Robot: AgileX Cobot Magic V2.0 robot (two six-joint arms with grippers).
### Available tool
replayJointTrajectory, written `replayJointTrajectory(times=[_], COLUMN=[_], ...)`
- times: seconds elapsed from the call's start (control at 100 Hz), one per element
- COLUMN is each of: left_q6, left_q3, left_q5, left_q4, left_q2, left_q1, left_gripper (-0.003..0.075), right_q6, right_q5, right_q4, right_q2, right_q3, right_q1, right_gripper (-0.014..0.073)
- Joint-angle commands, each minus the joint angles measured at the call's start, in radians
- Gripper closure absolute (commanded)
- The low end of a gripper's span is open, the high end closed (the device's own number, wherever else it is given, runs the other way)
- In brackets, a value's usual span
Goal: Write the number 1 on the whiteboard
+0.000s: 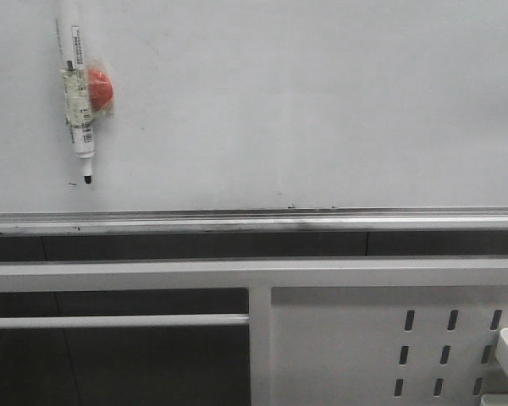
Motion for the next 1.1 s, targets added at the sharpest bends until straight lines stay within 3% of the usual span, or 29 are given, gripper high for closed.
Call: replayJointTrajectory(times=[0.0,0.27,0.68,0.83,0.93,1.01,1.09], left_q6=[-0.006,-0.006,-0.006,-0.006,-0.006,-0.006,-0.006], left_q3=[-0.042,-0.042,-0.042,-0.042,-0.042,-0.042,-0.042], left_q5=[-0.185,-0.243,-0.246,-0.154,-0.115,-0.125,-0.126], left_q4=[-0.019,-0.019,-0.015,0.031,0.054,0.062,0.051], left_q2=[0.035,0.035,0.035,0.058,0.087,0.121,0.157], left_q1=[-0.008,-0.008,-0.008,-0.017,-0.050,-0.100,-0.145], left_gripper=[0.0740,0.0740,0.0740,0.0729,0.0631,0.0459,0.0364], right_q6=[-0.011,-0.011,-0.011,-0.011,-0.011,-0.011,-0.011], right_q5=[-0.190,-0.433,-0.355,-0.252,-0.133,-0.095,-0.067], right_q4=[0.002,0.002,0.011,0.012,0.012,0.013,0.013], right_q2=[0.047,0.076,0.076,0.076,0.076,0.076,0.076], right_q3=[-0.049,-0.048,-0.048,-0.048,-0.048,-0.048,-0.045], right_q1=[0.001,0.001,0.001,0.002,0.003,0.003,0.003], right_gripper=[0.0652,0.0652,0.0652,0.0652,0.0652,0.0652,0.0652])
